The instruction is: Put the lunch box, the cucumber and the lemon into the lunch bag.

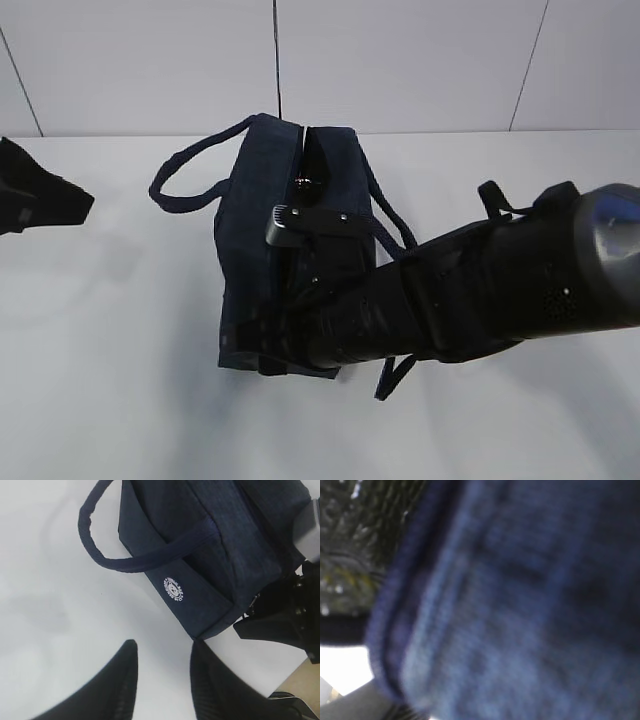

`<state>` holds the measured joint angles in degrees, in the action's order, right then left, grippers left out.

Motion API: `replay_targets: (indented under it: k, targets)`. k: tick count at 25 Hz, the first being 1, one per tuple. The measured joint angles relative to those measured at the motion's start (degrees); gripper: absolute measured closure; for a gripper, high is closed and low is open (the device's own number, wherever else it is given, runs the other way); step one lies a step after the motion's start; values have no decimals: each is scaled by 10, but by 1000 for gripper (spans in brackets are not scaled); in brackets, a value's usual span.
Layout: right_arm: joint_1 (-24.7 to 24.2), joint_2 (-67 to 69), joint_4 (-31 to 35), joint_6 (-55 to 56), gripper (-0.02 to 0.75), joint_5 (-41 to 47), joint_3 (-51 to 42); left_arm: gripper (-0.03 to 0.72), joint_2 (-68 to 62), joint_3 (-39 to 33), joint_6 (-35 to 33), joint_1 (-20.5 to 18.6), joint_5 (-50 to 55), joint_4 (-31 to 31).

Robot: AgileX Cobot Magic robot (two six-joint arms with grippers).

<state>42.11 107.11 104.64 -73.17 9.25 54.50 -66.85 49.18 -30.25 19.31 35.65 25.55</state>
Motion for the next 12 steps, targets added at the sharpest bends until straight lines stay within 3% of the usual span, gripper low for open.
replay_targets:
  k: [3, 8, 12]
  targets:
    - [0, 0, 0, 1, 444, -4, 0, 450, 0, 0, 0, 0, 0, 0]
    - [0, 0, 0, 1, 699, -4, 0, 450, 0, 0, 0, 0, 0, 0]
    - [0, 0, 0, 5, 738, -3, 0, 450, 0, 0, 0, 0, 0, 0]
